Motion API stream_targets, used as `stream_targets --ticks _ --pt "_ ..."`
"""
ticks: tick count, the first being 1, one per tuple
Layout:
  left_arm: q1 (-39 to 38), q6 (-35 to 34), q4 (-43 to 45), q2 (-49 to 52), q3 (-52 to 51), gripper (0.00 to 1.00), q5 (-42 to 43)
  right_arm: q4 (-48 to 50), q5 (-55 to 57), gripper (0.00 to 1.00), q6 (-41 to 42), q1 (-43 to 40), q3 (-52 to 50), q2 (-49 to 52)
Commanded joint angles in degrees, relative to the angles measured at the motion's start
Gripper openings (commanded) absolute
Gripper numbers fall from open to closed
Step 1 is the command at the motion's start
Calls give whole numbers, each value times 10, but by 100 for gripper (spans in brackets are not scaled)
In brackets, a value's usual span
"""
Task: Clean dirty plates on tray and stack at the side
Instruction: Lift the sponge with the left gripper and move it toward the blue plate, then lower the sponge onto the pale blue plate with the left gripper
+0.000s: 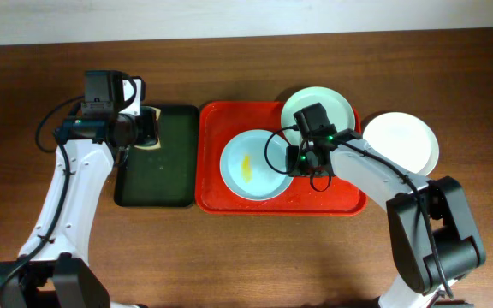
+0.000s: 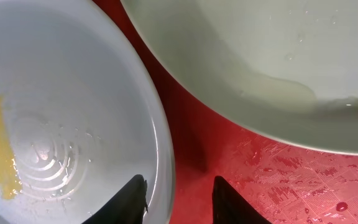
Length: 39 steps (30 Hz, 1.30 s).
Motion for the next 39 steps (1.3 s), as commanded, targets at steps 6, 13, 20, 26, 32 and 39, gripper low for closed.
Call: stream_targets --ticks 6,13,20,26,32,39 --pt "-1 5 2 2 2 0 -2 1 7 37 -1 3 -3 3" --pt "-1 4 -1 24 2 0 -2 2 5 36 -1 3 -3 3" --pt "-24 5 -7 63 2 0 2 1 2 14 -1 3 -3 3" --pt "-51 4 -9 63 2 0 -3 -1 -12 6 12 3 -3 3" --pt "-68 -28 -9 63 2 0 -2 -4 -22 4 53 3 -4 3" --pt "-111 -47 13 63 2 0 -2 1 -56 4 53 3 -4 3"
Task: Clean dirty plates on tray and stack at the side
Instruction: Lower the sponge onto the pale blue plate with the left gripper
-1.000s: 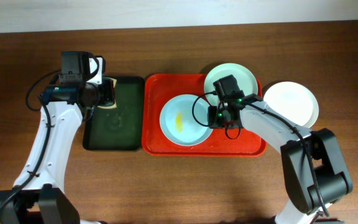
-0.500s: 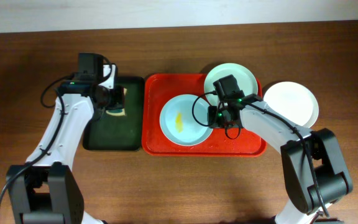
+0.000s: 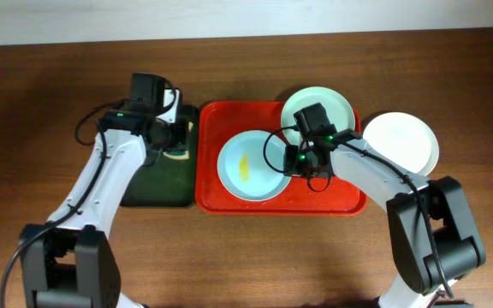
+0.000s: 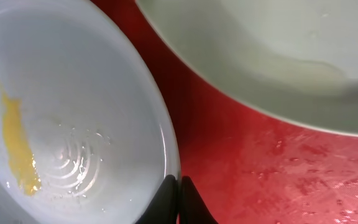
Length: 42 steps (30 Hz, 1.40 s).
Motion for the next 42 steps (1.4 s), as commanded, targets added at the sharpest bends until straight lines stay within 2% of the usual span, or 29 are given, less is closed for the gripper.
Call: stream_targets --ticks 1,4,16,27,37,42 --pt "-28 -36 16 -1 2 0 -2 2 -17 4 5 3 -4 3" --pt "-45 -71 23 -1 2 0 -2 2 -22 4 12 3 -4 3" --pt "-124 -100 33 43 2 0 -1 4 -21 4 40 3 -4 3" --pt "-130 -124 31 72 4 0 31 4 -21 4 40 3 -4 3" --pt "-131 -129 -73 73 112 0 27 23 -20 4 40 15 -4 12" --pt "-131 -130 -87 88 117 0 7 26 -8 4 40 26 -4 12"
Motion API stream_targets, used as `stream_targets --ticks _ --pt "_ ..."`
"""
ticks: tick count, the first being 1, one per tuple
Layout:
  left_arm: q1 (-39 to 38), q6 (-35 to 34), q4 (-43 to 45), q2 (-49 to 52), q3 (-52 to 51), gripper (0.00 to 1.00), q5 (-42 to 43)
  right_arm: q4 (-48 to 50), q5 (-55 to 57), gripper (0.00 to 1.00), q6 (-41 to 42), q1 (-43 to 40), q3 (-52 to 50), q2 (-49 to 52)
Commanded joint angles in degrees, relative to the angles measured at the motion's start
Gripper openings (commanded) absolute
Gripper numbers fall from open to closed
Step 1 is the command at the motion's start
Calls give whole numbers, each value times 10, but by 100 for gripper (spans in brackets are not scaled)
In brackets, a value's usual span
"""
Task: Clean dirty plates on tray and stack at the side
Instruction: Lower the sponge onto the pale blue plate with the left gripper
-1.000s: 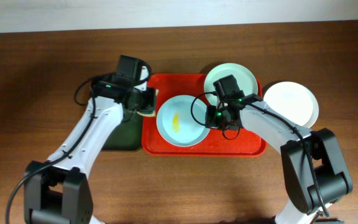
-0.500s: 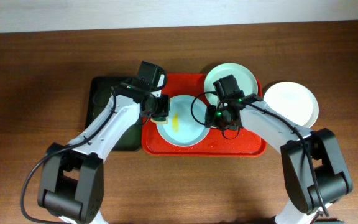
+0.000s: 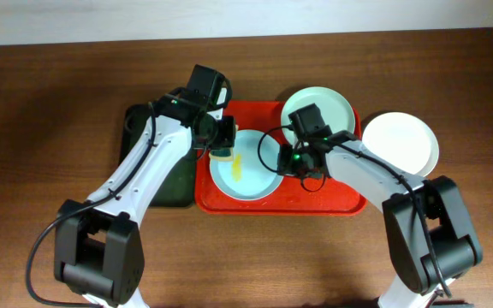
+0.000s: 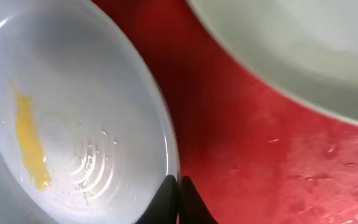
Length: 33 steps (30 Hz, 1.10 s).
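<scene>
A light blue plate (image 3: pixel 246 171) with a yellow smear (image 3: pixel 237 165) lies on the left half of the red tray (image 3: pixel 332 204). My right gripper (image 3: pixel 290 161) is shut on the plate's right rim. In the right wrist view, the fingers (image 4: pixel 179 190) pinch the rim of the blue plate (image 4: pixel 73 93), with the smear (image 4: pixel 28 140) at left. My left gripper (image 3: pixel 222 144) holds a yellowish sponge (image 3: pixel 222 154) at the plate's back left edge. A pale green plate (image 3: pixel 325 103) sits at the tray's back right.
A white plate (image 3: pixel 405 141) lies on the table right of the tray. A dark green tray (image 3: pixel 157 175) lies left of the red one, under my left arm. The green plate (image 4: pixel 303 50) is wet inside.
My left gripper has moved right with the sponge, from the dark tray's back right corner to the blue plate's back left edge. The blue plate sits slightly further left. My right gripper still pinches its rim.
At first my left gripper was at the sponge on the dark tray's back left, and my right gripper stood open astride the blue plate's rim. Then the right was shut on the rim and the left carried the sponge rightward. Now the sponge is at the plate.
</scene>
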Motion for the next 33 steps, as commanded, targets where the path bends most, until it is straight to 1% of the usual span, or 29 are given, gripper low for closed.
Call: stream_targets --ticks 1,9,23,33 --pt "-2 -7 -10 25 7 0 -14 1 14 4 7 7 -3 8" --pt "-3 -7 -3 102 7 0 -14 0 16 4 6 7 -3 8" --pt "-4 -8 17 137 7 0 -21 0 16 4 6 7 -3 8" --pt "-46 -8 19 206 7 0 -5 0 16 4 6 7 -3 8"
